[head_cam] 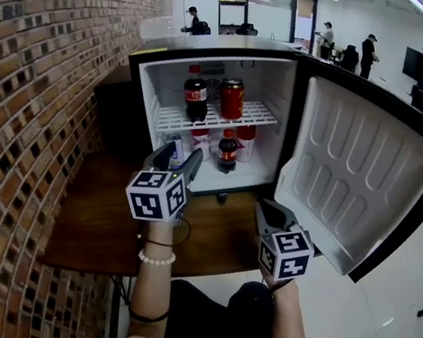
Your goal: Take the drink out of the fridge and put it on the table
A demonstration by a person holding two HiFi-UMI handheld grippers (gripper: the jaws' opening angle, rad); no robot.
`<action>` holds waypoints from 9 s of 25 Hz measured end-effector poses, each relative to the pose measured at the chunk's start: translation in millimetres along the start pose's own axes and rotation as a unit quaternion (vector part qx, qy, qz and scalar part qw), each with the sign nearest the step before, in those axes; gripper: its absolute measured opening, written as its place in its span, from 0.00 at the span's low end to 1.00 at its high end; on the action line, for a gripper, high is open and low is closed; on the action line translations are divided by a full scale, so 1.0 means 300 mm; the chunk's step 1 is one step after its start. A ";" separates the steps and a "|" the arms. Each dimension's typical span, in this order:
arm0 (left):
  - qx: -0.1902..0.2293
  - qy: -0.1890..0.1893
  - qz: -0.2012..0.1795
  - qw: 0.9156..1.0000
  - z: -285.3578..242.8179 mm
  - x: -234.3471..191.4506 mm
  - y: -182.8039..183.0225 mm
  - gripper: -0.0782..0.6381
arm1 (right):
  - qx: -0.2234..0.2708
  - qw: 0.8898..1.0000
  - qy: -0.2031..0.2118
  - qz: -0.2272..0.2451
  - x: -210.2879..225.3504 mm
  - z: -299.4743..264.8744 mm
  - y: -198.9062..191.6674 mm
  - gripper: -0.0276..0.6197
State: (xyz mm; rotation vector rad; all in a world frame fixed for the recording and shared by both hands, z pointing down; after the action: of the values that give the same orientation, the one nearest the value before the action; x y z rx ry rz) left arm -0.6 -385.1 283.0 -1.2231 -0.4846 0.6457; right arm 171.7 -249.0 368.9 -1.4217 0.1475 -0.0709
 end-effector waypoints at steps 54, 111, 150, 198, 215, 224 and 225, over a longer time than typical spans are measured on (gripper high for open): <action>-0.057 0.019 -0.020 0.998 -0.624 -0.204 0.160 0.54 | 0.001 0.999 -0.030 -0.016 0.119 0.013 -0.025 0.06; -0.060 0.036 -0.007 0.998 0.205 -0.200 -0.235 0.53 | -0.006 1.000 0.023 -0.009 -0.044 0.005 -0.013 0.06; -0.106 0.087 -0.027 0.990 0.352 -0.270 -0.503 0.54 | -0.020 0.999 0.032 -0.010 -0.071 -0.010 -0.044 0.06; -0.044 -0.014 0.013 0.999 0.240 0.210 -0.250 0.11 | -0.010 0.999 0.033 -0.001 -0.088 -0.012 -0.006 0.06; -0.051 -0.011 0.016 0.999 0.242 0.207 -0.263 0.11 | -0.020 0.999 0.033 0.002 -0.088 -0.013 -0.009 0.06; -0.048 -0.014 0.016 0.999 0.240 0.211 -0.258 0.11 | -0.018 0.999 0.030 0.005 -0.080 -0.009 -0.006 0.06; -0.049 -0.014 0.016 0.999 0.240 0.211 -0.258 0.11 | -0.017 0.999 0.030 0.006 -0.081 -0.010 -0.005 0.06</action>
State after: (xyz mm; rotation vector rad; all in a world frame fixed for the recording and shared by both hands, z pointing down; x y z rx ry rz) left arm 13.0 -307.0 377.5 -1.3181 -0.5261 0.6731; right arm 147.4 -248.9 371.3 -1.4523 0.2078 -0.1029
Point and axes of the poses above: the fingertips, and each gripper's own axes: z backward along the fingers, x to its right, y out of its top, the point moved 4 cm from there along z, backward along the fingers, and after that the axes turned 11 degrees about x, right-handed, at the moved point
